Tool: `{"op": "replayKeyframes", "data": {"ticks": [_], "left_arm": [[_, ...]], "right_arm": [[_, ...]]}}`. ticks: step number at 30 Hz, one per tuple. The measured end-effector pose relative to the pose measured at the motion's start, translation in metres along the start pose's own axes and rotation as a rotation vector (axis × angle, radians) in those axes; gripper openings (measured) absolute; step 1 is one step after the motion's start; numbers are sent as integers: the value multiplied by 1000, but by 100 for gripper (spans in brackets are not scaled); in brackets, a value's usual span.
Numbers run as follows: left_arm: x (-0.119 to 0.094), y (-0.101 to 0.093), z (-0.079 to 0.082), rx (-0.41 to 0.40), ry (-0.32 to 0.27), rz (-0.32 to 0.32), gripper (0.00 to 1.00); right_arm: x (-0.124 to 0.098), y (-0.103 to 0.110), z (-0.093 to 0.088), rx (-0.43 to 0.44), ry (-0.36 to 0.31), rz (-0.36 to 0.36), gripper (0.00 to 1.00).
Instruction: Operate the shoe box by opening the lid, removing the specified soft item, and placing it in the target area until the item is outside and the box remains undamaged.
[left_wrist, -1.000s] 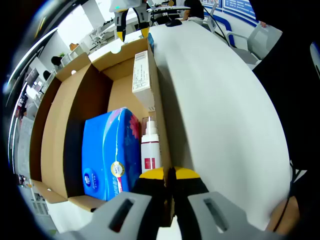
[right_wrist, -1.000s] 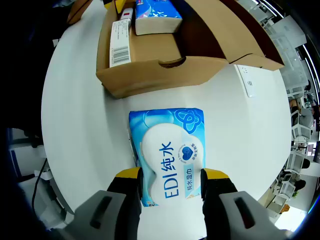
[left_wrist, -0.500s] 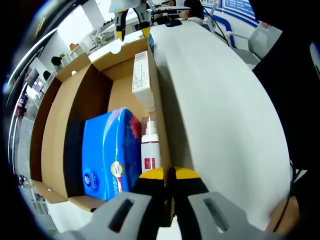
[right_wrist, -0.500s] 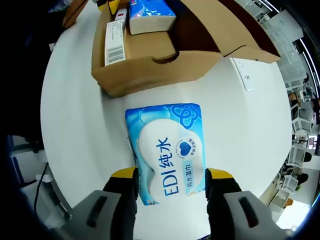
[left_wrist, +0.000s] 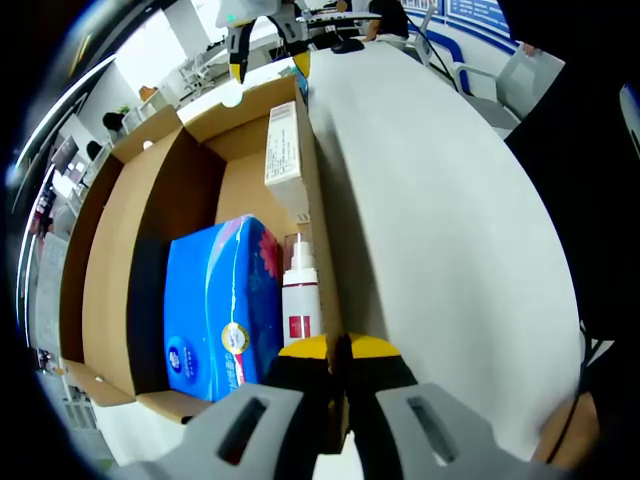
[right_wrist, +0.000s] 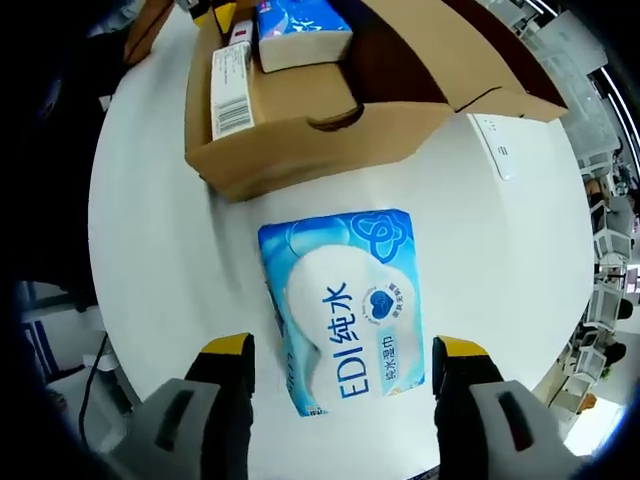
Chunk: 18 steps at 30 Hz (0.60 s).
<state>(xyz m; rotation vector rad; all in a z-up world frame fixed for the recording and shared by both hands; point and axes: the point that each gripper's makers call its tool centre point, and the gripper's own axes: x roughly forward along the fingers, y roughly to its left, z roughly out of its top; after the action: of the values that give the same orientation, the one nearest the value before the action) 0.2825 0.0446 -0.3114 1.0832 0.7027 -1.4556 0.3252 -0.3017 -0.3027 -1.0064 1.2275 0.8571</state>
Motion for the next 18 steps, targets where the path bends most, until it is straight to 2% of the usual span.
{"op": "replayKeyframes", "data": {"ticks": [10, 18], "left_arm": [[0, 1, -1, 0, 3, 2, 4], [1, 1, -1, -1, 3, 3, 4]], "right_arm": [[11, -2, 3, 16, 11, 17, 80], [30, 0, 2, 26, 19, 47, 81]]}}
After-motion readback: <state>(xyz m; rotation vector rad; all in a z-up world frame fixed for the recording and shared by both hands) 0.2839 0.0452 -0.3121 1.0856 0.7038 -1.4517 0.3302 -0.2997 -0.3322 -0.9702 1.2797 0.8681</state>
